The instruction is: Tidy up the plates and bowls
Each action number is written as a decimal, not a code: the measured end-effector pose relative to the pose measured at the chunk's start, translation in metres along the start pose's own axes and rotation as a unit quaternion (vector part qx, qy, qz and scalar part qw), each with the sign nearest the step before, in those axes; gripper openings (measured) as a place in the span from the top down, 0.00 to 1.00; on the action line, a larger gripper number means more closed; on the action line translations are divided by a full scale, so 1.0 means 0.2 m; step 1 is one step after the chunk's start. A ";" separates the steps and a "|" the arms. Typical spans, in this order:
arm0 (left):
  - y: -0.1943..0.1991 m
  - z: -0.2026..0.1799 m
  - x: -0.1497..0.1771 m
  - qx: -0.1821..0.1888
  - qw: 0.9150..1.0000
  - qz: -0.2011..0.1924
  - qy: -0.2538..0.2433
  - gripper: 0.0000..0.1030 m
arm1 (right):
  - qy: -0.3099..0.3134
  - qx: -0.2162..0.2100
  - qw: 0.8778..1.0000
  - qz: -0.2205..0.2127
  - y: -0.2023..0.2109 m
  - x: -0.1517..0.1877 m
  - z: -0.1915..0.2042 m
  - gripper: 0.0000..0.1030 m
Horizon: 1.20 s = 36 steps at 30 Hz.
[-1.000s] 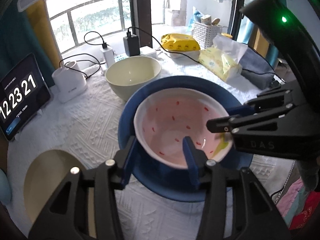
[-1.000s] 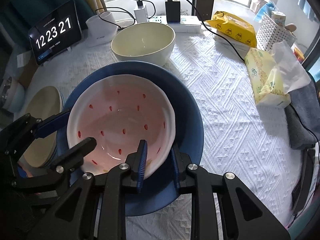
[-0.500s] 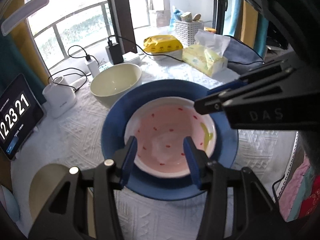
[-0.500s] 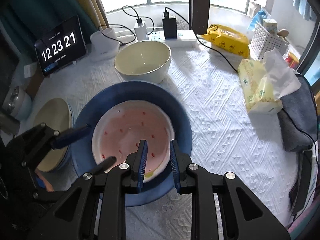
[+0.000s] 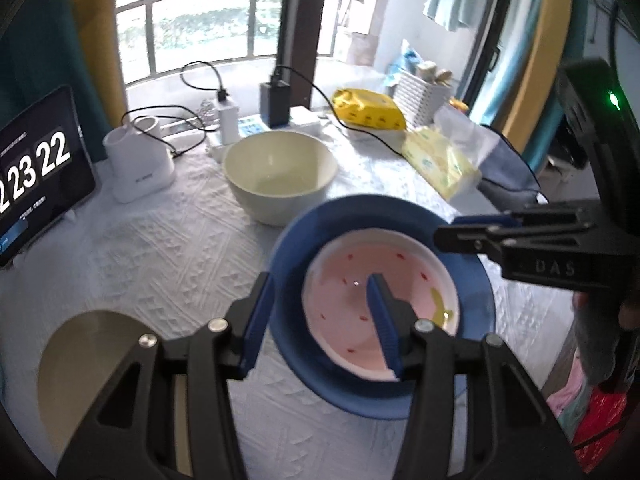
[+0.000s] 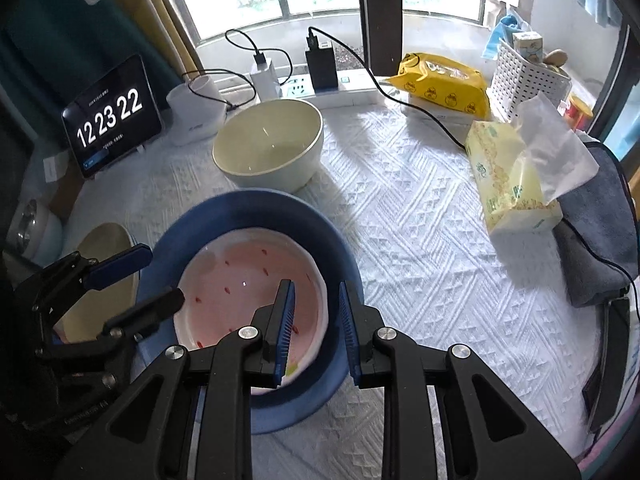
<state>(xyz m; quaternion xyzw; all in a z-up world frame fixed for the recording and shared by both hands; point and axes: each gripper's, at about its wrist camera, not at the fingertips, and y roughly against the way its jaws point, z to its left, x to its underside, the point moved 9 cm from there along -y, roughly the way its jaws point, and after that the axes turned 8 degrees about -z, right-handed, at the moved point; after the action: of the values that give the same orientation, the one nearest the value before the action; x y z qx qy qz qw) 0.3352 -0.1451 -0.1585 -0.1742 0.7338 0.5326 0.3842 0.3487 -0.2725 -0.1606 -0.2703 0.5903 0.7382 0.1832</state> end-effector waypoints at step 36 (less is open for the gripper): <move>-0.37 0.31 -0.28 -0.045 0.991 0.023 0.122 0.52 | -0.021 -0.032 0.999 -0.017 -0.33 -0.38 -0.03 0.67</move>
<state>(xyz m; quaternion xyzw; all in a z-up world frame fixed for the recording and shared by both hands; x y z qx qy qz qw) 0.4442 -0.1248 -0.1739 -0.2378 0.7544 0.5485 0.2710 0.4490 -0.2585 -0.1649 -0.2698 0.5581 0.7590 0.1993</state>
